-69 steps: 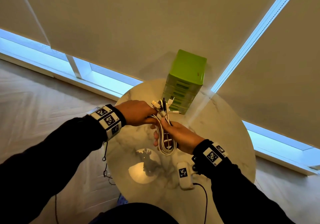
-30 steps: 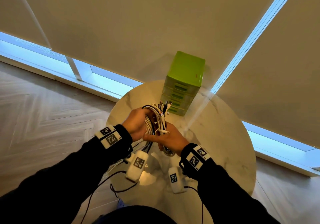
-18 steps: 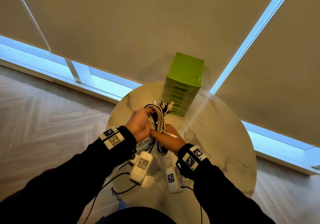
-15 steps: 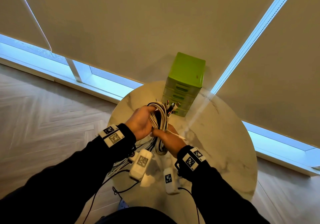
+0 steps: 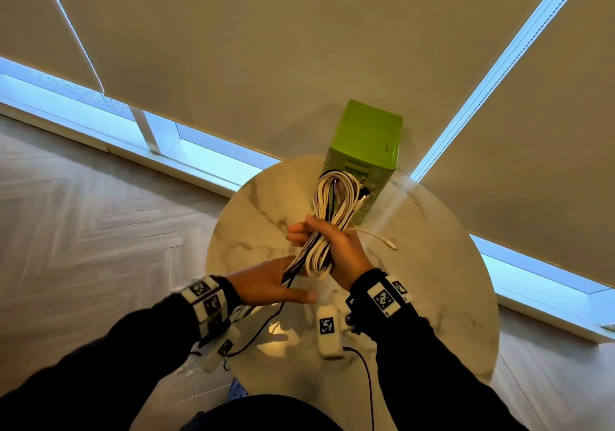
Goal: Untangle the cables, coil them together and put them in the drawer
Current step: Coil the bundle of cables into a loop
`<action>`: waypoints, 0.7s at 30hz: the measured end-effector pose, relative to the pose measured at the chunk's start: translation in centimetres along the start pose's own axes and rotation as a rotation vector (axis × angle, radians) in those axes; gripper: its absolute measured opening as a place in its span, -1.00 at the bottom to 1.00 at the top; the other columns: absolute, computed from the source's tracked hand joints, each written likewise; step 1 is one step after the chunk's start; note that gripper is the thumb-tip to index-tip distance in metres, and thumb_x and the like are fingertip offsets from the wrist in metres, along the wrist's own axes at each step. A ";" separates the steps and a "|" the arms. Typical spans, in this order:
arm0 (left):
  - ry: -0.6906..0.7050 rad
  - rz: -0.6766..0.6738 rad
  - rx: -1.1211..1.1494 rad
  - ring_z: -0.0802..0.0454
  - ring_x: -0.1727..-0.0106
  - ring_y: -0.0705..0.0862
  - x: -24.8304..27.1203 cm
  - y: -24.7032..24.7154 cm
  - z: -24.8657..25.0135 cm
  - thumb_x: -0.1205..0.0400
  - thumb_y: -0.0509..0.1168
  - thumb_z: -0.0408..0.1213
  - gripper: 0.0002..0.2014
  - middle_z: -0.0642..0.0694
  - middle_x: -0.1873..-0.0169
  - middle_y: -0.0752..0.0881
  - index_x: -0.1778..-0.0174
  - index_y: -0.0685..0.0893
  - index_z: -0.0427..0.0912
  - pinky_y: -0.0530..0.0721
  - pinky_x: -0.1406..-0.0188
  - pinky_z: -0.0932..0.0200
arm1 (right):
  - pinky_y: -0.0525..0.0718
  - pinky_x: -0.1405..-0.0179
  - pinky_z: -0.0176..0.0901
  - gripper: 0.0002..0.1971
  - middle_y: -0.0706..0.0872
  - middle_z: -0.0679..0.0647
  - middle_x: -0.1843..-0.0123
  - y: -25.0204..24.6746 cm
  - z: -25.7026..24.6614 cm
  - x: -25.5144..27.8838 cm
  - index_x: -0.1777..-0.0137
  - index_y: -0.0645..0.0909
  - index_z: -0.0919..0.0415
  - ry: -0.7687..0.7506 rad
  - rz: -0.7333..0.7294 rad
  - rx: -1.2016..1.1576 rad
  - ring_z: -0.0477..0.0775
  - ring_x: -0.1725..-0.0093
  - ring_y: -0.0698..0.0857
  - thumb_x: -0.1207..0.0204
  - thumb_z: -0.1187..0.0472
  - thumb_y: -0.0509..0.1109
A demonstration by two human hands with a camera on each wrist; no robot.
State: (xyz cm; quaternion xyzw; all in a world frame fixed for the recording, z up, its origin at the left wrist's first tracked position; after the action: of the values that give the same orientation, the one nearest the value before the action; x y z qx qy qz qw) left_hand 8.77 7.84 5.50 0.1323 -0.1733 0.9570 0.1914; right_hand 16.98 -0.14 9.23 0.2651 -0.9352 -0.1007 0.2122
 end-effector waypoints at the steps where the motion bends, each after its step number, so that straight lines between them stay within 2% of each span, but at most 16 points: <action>1: -0.010 0.049 0.014 0.30 -0.35 0.64 -0.2 0.3 -0.4 -0.62 0.45 0.13 -0.48 0.17 -0.36 0.70 -0.49 0.54 0.16 0.57 -0.44 0.14 | 0.68 -0.31 0.07 -0.79 0.82 0.32 -0.14 0.4 -0.6 -0.1 -0.05 0.79 0.39 -0.042 -0.027 0.043 0.26 -0.20 0.80 -0.64 0.26 0.39; 3: -0.017 0.156 0.144 0.20 -0.10 0.77 -0.8 0.7 -0.7 -0.71 0.39 -0.06 -0.73 0.03 -0.07 0.82 -0.26 0.68 -0.10 0.70 -0.24 0.10 | 0.56 -0.46 0.04 -0.74 0.79 0.22 -0.28 1.2 -1.3 -0.4 -0.24 0.75 0.36 -0.100 -0.089 0.085 0.16 -0.36 0.72 -0.63 0.28 0.39; 4: -0.029 0.199 0.234 0.13 0.05 0.80 -0.9 1.0 -0.5 -0.75 0.34 -0.17 -0.84 -0.06 0.09 0.81 -0.12 0.67 -0.19 0.74 -0.10 0.08 | 0.59 -0.42 0.01 -0.71 0.78 0.19 -0.30 1.5 -1.6 -0.4 -0.29 0.72 0.38 -0.092 -0.113 0.061 0.13 -0.34 0.74 -0.64 0.28 0.38; 5: -0.043 0.228 0.311 0.04 0.16 0.79 -0.9 1.1 -0.4 -0.77 0.31 -0.23 -0.88 -0.13 0.21 0.78 -0.02 0.63 -0.22 0.77 0.03 0.06 | 0.69 -0.28 -0.05 -0.69 0.80 0.19 -0.25 1.6 -1.7 -0.5 -0.32 0.68 0.45 -0.071 -0.128 0.030 0.11 -0.21 0.79 -0.67 0.29 0.35; 6: -0.048 0.238 0.352 -0.07 0.21 0.79 -0.9 1.1 -0.2 -0.77 0.29 -0.24 -0.88 -0.17 0.27 0.76 0.02 0.60 -0.21 0.80 0.12 0.03 | 0.76 -0.04 -0.13 -0.67 0.83 0.19 -0.12 1.7 -1.8 -0.5 -0.32 0.64 0.52 -0.044 -0.139 0.002 0.07 0.00 0.83 -0.69 0.27 0.31; 8: -0.059 0.210 0.328 -0.19 0.25 0.80 -0.9 0.7 -0.2 -0.76 0.32 -0.17 -0.85 -0.18 0.31 0.77 0.03 0.60 -0.17 0.81 0.18 0.00 | 0.66 0.41 -0.24 -0.67 0.79 0.15 0.26 1.6 -2.0 -0.4 -0.21 0.67 0.50 0.017 -0.150 -0.002 0.00 0.41 0.72 -0.71 0.19 0.30; 9: -0.070 0.185 0.294 -0.18 0.28 0.80 -0.9 0.4 -0.4 -0.74 0.35 -0.13 -0.83 -0.17 0.32 0.78 0.02 0.61 -0.15 0.80 0.20 0.01 | 0.57 0.51 -0.25 -0.71 0.73 0.15 0.36 1.6 -2.0 -0.4 -0.10 0.72 0.41 0.047 -0.153 -0.004 -0.01 0.51 0.63 -0.70 0.16 0.32; 11: -0.099 0.126 0.157 -0.06 0.37 0.75 -0.6 -0.2 -1.2 -0.71 0.39 -0.04 -0.78 -0.12 0.34 0.77 0.03 0.63 -0.14 0.76 0.25 0.07 | 0.49 0.56 -0.24 -0.81 0.73 0.19 0.27 1.3 -2.5 -0.5 0.05 0.71 0.29 0.081 -0.147 -0.066 -0.03 0.58 0.54 -0.68 0.17 0.36; 13: -0.133 0.082 -0.029 0.05 0.43 0.67 -0.1 -0.9 -2.3 -0.66 0.42 0.04 -0.72 -0.07 0.39 0.71 0.13 0.62 -0.10 0.70 0.28 0.09 | 0.48 0.56 -0.23 -0.89 0.76 0.22 0.14 0.7 -3.4 -0.7 -0.02 0.59 0.29 0.083 -0.130 -0.066 -0.04 0.61 0.50 -0.66 0.23 0.38; 16: -0.156 0.104 -0.273 0.23 0.45 0.58 0.9 -2.9 -3.6 -0.62 0.42 0.14 -0.72 0.08 0.40 0.66 0.24 0.59 0.07 0.61 0.30 0.18 | 0.50 0.54 -0.22 -0.81 0.81 0.26 0.09 -1.1 -5.0 -0.7 -0.10 0.60 0.35 0.056 -0.097 0.305 0.00 0.58 0.52 -0.65 0.20 0.43; 18: -0.139 0.136 -0.382 0.27 0.43 0.55 1.5 -4.7 -3.5 -0.61 0.41 0.18 -0.71 0.12 0.41 0.63 0.28 0.57 0.11 0.54 0.29 0.21 | 0.52 0.56 -0.26 -0.72 0.85 0.25 0.07 -2.0 -5.7 -0.6 -0.14 0.64 0.44 0.026 -0.106 0.524 0.00 0.56 0.55 -0.66 0.17 0.43; 19: -0.129 0.143 -0.430 0.26 0.42 0.56 1.7 -5.5 -3.3 -0.61 0.40 0.19 -0.71 0.13 0.41 0.63 0.28 0.58 0.13 0.54 0.28 0.20 | 0.52 0.56 -0.27 -0.69 0.86 0.22 0.09 -2.1 -5.9 -0.6 -0.16 0.65 0.45 0.024 -0.110 0.600 -0.02 0.56 0.56 -0.66 0.14 0.43; 21: -0.109 0.159 -0.537 0.20 0.39 0.60 1.9 -6.6 -2.4 -0.60 0.37 0.18 -0.75 0.12 0.41 0.65 0.26 0.60 0.14 0.57 0.28 0.16 | 0.54 0.53 -0.31 -0.64 0.85 0.06 0.29 -2.2 -6.0 -0.4 -0.13 0.71 0.38 0.031 -0.114 0.764 -0.07 0.58 0.58 -0.64 0.03 0.45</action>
State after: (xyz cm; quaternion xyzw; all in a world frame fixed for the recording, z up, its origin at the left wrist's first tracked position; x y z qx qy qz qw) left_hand 9.33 15.08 5.81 0.1140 -0.4406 0.8802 0.1345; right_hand 20.97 -2.21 13.80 0.3781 -0.8857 0.2477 0.1064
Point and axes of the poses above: each hand's wrist, its own x-axis away from the middle knuckle, its own y-axis out of the palm, z = x × y, the point moved 7 cm from there along -x, towards the middle knuckle
